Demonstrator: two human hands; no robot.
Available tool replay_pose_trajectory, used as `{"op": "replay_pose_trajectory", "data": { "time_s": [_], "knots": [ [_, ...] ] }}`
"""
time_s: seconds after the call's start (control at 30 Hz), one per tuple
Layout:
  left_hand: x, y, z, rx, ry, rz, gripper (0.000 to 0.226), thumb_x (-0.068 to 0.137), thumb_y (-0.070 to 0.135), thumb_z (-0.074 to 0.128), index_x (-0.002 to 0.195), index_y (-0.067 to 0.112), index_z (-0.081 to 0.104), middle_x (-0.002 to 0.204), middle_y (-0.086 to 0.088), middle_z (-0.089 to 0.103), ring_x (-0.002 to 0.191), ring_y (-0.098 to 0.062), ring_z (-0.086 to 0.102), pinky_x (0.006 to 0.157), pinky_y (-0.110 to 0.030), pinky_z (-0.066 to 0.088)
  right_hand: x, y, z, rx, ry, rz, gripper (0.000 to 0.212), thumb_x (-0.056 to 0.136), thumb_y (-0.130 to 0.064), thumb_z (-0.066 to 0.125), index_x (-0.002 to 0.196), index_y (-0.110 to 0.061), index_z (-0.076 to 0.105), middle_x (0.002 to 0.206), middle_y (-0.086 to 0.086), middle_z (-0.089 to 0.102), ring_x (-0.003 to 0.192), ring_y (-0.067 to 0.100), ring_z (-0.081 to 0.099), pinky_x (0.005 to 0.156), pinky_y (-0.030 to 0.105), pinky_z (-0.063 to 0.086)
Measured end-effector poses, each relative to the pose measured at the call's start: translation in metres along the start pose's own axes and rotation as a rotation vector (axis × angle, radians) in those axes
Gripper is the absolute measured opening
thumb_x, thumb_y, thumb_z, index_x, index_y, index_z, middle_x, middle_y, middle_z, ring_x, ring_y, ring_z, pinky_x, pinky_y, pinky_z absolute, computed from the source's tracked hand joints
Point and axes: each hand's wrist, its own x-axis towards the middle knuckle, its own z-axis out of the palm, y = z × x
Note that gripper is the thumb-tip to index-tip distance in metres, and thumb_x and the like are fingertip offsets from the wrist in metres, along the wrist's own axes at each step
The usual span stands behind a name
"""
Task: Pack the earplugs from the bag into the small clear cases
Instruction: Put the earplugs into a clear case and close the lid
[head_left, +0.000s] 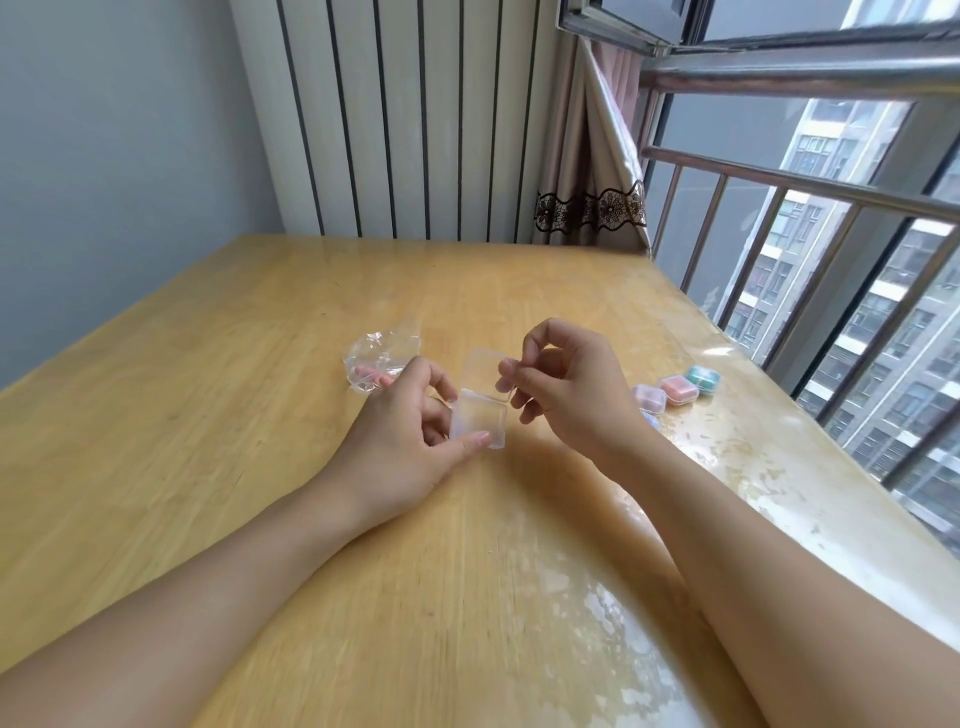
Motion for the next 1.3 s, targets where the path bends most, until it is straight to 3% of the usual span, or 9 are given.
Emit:
{"op": "replay_pose_trajectory", "data": {
  "time_s": [0.23, 0.47, 0.57, 0.63, 0.77, 0.97, 1.1, 1.17, 1.3],
  "knots": [
    [0.000, -0.002, -0.001, 0.172, 0.042, 0.025, 0.039, 0.068, 0.048, 0.086, 0.085, 0.026, 0.059, 0.064, 0.009, 0.049, 0.052, -0.004, 0.042, 0.061, -0.026, 0.042, 0.000, 0.006, 0.009, -0.546, -0.002, -0.241, 0.026, 0.092, 0.004, 0.059, 0.092, -0.017, 0.076, 0.089, -0.002, 0.070, 0.071, 0.013, 0.060, 0.069, 0.023, 0.048],
    [0.012, -0.002, -0.036, 0.180, 0.524, 0.040, 0.025, 0.074, 0.023, 0.081, 0.094, 0.020, 0.065, 0.082, 0.004, 0.057, 0.071, -0.003, 0.052, 0.068, -0.015, 0.042, 0.008, 0.020, 0.000, -0.733, 0.076, -0.226, 0.026, 0.089, 0.002, 0.058, 0.094, -0.020, 0.072, 0.098, 0.000, 0.072, 0.086, 0.020, 0.061, 0.074, 0.032, 0.049],
    [0.023, -0.024, -0.041, 0.190, 0.422, -0.147, 0.035, 0.080, 0.023, 0.074, 0.115, 0.022, 0.066, 0.114, 0.005, 0.059, 0.112, -0.018, 0.053, 0.097, -0.032, 0.043, 0.003, 0.010, 0.002, -0.659, 0.172, -0.326, 0.024, 0.084, 0.002, 0.062, 0.095, -0.017, 0.072, 0.113, -0.004, 0.067, 0.093, 0.017, 0.059, 0.077, 0.029, 0.046],
    [0.030, -0.032, -0.041, 0.188, 0.365, -0.219, 0.028, 0.087, 0.026, 0.067, 0.115, 0.023, 0.068, 0.122, 0.005, 0.061, 0.120, -0.022, 0.052, 0.099, -0.032, 0.041, -0.003, 0.002, 0.008, -0.677, 0.139, -0.446, 0.019, 0.084, -0.003, 0.068, 0.096, -0.017, 0.073, 0.105, -0.004, 0.067, 0.092, 0.015, 0.058, 0.075, 0.028, 0.047],
    [0.032, -0.032, -0.040, 0.076, 0.284, -0.223, 0.013, 0.094, 0.024, 0.060, 0.094, 0.030, 0.071, 0.111, 0.009, 0.067, 0.106, -0.014, 0.058, 0.079, -0.015, 0.039, -0.019, -0.006, 0.035, -0.744, -0.077, -0.552, 0.022, 0.090, -0.011, 0.067, 0.111, -0.016, 0.075, 0.103, -0.001, 0.071, 0.093, 0.022, 0.060, 0.077, 0.037, 0.053],
    [0.031, -0.037, -0.037, 0.177, 0.246, -0.175, 0.012, 0.088, 0.027, 0.065, 0.085, 0.039, 0.068, 0.108, 0.011, 0.061, 0.107, -0.017, 0.057, 0.090, -0.027, 0.042, -0.015, 0.000, 0.050, -0.834, -0.135, -0.486, 0.032, 0.097, -0.017, 0.058, 0.129, -0.019, 0.065, 0.125, -0.003, 0.068, 0.101, 0.025, 0.056, 0.087, 0.037, 0.050],
    [0.031, -0.036, -0.039, 0.230, 0.189, -0.155, 0.013, 0.088, 0.030, 0.063, 0.079, 0.036, 0.071, 0.126, 0.013, 0.054, 0.131, -0.012, 0.039, 0.100, -0.023, 0.026, -0.011, 0.004, 0.053, -0.978, -0.215, -0.446, 0.019, 0.101, -0.023, 0.047, 0.101, -0.019, 0.066, 0.112, -0.007, 0.069, 0.093, 0.022, 0.046, 0.087, 0.041, 0.047],
    [0.030, -0.034, -0.037, 0.194, 0.134, -0.127, 0.020, 0.085, 0.035, 0.057, 0.075, 0.031, 0.074, 0.119, 0.015, 0.056, 0.126, -0.008, 0.042, 0.097, -0.019, 0.026, -0.011, 0.005, 0.054, -0.995, -0.233, -0.435, 0.020, 0.101, -0.023, 0.042, 0.089, -0.022, 0.058, 0.100, -0.007, 0.068, 0.087, 0.018, 0.039, 0.084, 0.043, 0.047],
    [0.029, -0.033, -0.036, 0.192, 0.117, -0.109, 0.021, 0.091, 0.025, 0.055, 0.078, 0.018, 0.070, 0.092, 0.015, 0.067, 0.102, -0.015, 0.060, 0.084, -0.013, 0.041, -0.010, 0.006, 0.054, -0.985, -0.229, -0.399, 0.022, 0.102, -0.022, 0.041, 0.104, -0.021, 0.063, 0.093, -0.003, 0.068, 0.085, 0.020, 0.038, 0.077, 0.038, 0.041]
  ]
}}
